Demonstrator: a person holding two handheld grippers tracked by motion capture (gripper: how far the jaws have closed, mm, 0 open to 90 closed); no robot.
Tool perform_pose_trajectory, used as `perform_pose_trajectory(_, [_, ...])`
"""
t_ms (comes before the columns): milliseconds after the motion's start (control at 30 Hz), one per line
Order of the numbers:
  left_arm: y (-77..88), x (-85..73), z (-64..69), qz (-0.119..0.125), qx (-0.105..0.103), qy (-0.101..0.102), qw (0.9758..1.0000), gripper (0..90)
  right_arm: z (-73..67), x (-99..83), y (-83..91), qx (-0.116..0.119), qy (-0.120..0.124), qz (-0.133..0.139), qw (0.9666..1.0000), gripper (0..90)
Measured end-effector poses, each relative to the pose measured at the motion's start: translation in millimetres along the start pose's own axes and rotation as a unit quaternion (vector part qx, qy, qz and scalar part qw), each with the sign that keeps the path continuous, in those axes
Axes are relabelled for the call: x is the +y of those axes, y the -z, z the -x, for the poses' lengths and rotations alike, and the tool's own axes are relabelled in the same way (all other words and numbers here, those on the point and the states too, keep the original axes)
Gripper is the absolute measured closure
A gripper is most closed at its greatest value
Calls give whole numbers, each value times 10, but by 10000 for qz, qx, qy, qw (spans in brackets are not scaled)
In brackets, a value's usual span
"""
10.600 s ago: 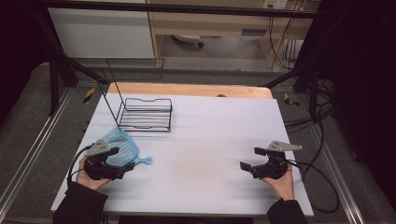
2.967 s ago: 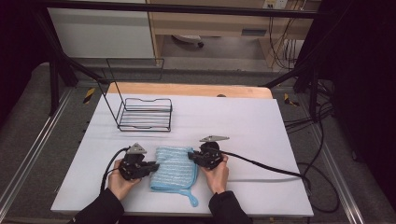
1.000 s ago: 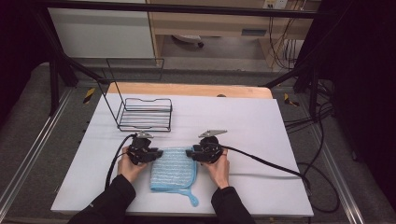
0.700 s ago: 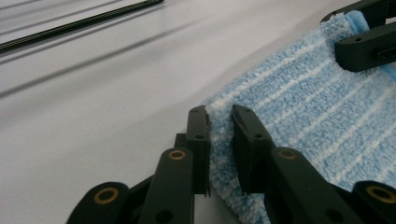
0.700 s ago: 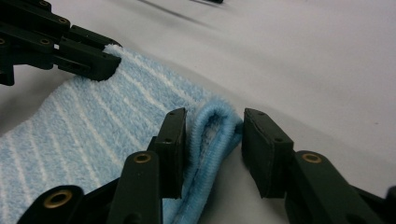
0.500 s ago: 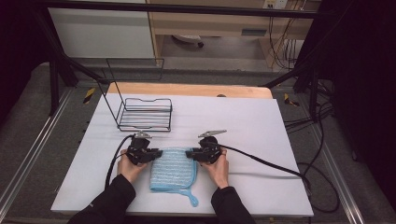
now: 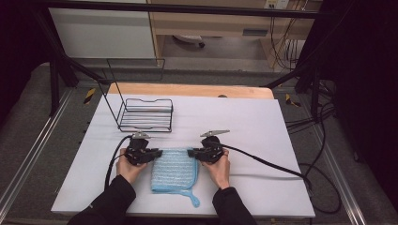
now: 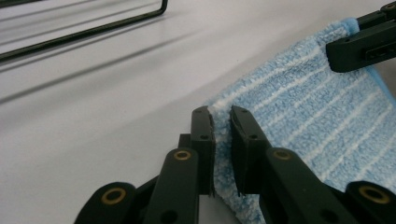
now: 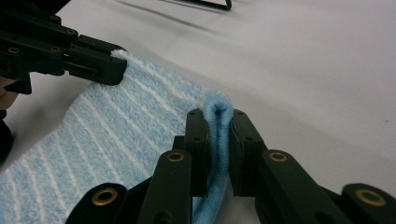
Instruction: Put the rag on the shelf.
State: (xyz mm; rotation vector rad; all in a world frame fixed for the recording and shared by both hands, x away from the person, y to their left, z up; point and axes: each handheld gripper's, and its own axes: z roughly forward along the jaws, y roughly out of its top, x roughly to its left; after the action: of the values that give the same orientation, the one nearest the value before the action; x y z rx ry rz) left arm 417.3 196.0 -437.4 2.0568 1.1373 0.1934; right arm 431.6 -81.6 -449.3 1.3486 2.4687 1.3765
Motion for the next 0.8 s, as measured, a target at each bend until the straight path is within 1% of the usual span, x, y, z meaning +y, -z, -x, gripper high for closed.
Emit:
perform_pose_trajectory(100, [63, 2, 8, 122, -39, 18, 9999, 801, -28, 3, 34, 18, 1, 116, 9999, 804])
perform_pose_trajectory(233, [147, 10, 25, 276, -95, -11, 9996, 801, -78, 9, 105, 55, 11, 273, 9996, 804])
perform_pose_trajectory(267, [166, 14, 34, 312, -101, -6, 9995, 801, -87, 12, 124, 63, 40, 316, 9995, 804])
perform_pose_trajectory(300, [185, 18, 42, 347, -99, -4, 9993, 801, -102, 15, 145, 74, 19, 351, 9994, 804])
perform_pose_trajectory(333, [204, 21, 48, 385, -100, -21, 9992, 800, -122, 21, 185, 98, 51, 437, 9990, 803])
perform_pose_trajectory(367, [220, 24, 58, 435, -94, -22, 9990, 800, -122, 21, 185, 98, 51, 437, 9990, 803])
perform_pose_trajectory(400, [241, 27, 62, 449, -94, -63, 9989, 800, -131, 24, 202, 113, 79, 486, 9987, 803])
perform_pose_trajectory(500, [293, 38, 85, 577, -83, -75, 9983, 799, -158, 33, 259, 165, 146, 623, 9978, 803])
perform_pose_trajectory(667, [373, 60, 143, 762, -45, -178, 9969, 798, -201, 48, 352, 210, 179, 828, 9962, 803])
perform_pose_trajectory(800, [427, 75, 172, 892, -73, -191, 9958, 797, -227, 64, 427, 256, 248, 1004, 9943, 803])
